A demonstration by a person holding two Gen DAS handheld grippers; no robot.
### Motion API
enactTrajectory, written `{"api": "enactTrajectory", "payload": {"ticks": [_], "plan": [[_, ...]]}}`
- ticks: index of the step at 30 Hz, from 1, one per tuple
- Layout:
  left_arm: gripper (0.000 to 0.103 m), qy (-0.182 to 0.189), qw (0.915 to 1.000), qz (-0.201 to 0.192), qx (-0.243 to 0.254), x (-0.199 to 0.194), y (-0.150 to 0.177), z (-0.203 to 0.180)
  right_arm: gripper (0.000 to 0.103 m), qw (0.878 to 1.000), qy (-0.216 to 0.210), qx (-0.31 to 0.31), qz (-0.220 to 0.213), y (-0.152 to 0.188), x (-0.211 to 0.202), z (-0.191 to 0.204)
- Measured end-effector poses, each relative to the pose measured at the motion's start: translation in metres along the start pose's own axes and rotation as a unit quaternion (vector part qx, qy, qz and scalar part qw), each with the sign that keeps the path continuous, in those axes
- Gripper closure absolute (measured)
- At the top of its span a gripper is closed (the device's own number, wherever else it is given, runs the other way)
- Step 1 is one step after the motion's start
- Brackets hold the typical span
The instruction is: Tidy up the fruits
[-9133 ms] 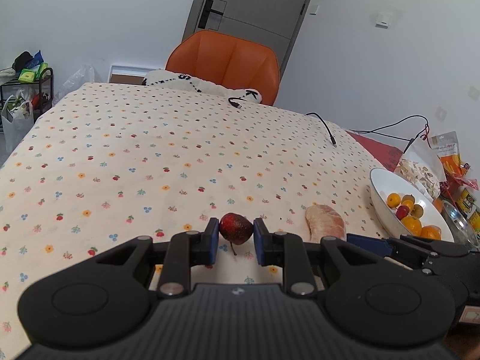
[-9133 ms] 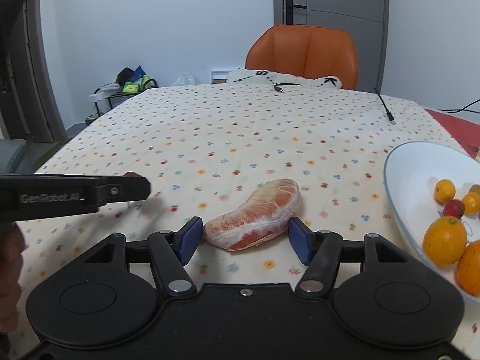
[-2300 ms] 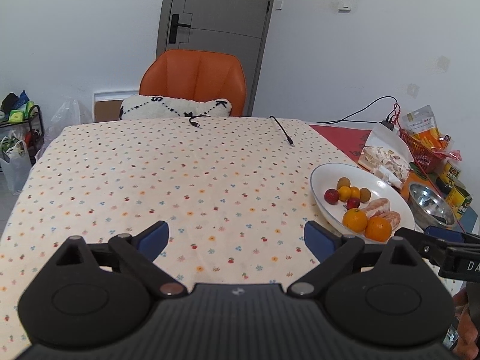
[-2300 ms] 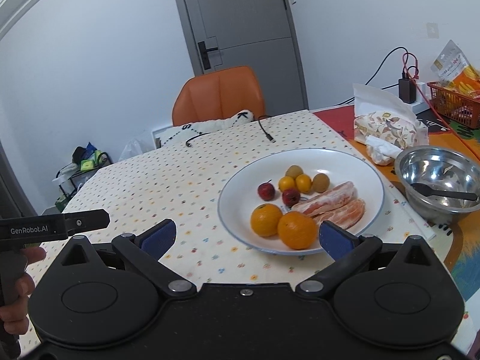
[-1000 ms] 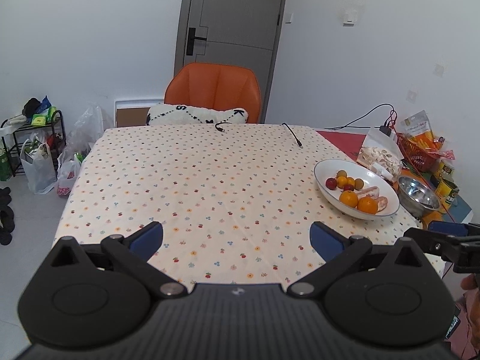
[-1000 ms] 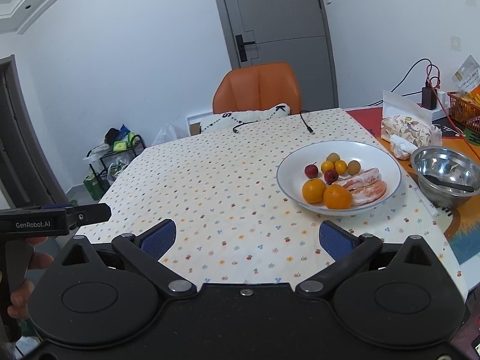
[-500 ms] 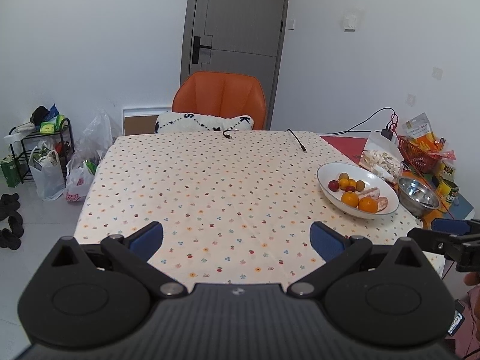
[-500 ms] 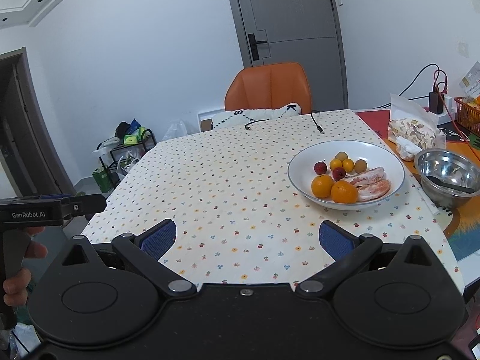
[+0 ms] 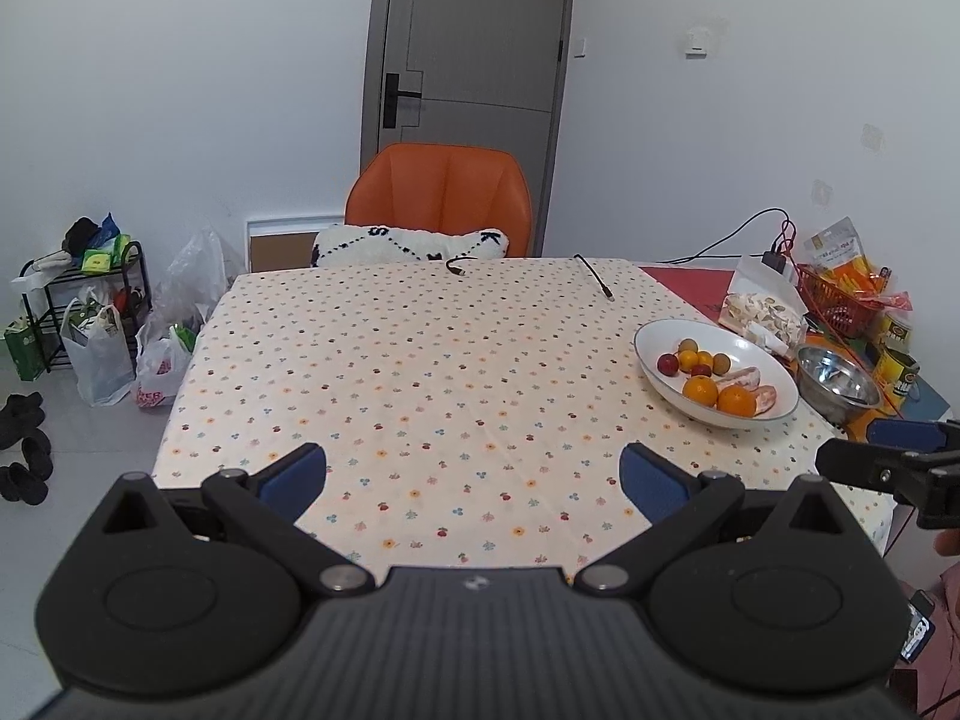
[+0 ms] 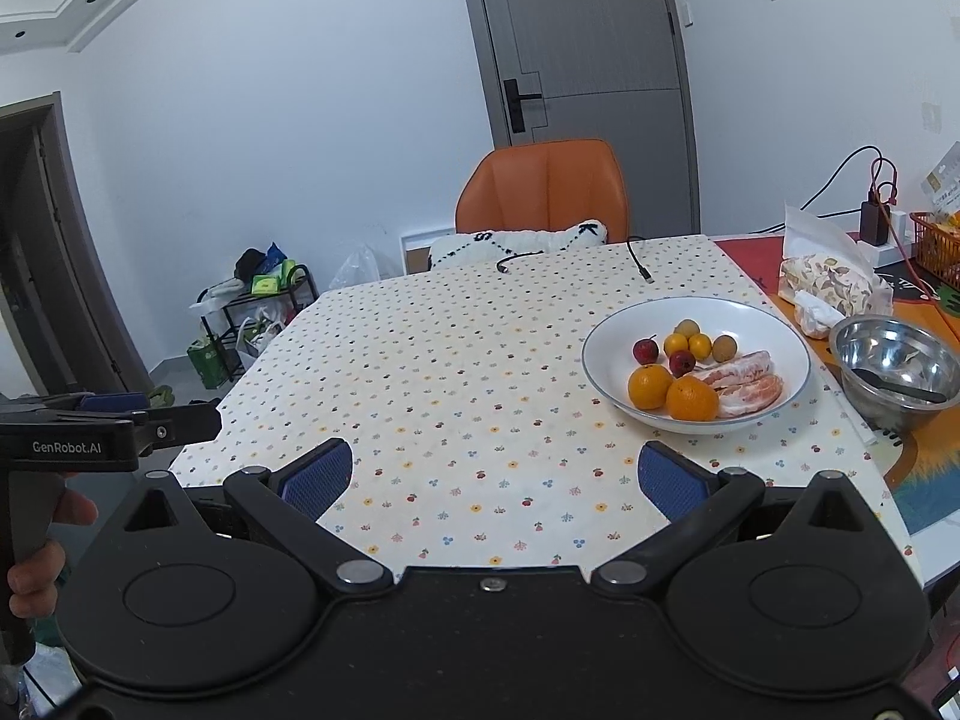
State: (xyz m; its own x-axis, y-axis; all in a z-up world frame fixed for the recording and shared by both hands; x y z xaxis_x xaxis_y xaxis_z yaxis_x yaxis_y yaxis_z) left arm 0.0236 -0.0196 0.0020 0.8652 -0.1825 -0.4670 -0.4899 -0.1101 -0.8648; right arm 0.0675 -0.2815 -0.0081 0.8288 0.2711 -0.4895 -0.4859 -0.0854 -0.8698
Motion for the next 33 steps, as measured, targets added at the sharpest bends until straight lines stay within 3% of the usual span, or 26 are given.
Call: {"api": "enactTrajectory", "payload": {"ticks": [33], "plan": [[0.0,0.0,1.0,0.0,0.001,-0.0006,-0.0001,0.0001,0.0,1.0,0.002,-0.004,-0.001,-0.0012,-0.0008,0.001]]}}
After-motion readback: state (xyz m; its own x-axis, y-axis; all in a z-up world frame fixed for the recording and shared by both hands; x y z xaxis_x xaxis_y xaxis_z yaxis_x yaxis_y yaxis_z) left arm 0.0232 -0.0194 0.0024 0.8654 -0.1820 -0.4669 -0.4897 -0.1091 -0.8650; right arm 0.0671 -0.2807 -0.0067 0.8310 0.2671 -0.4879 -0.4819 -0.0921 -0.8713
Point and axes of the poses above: each gripper's, at about its wrist camera, not at the fingertips, and x roughly the way its jaws point, z to its left, y to its underside, the point moved 2 cm from there along x, roughly the way its jaws point, and after that the axes turned 12 degrees about y, right-handed, at the moved point
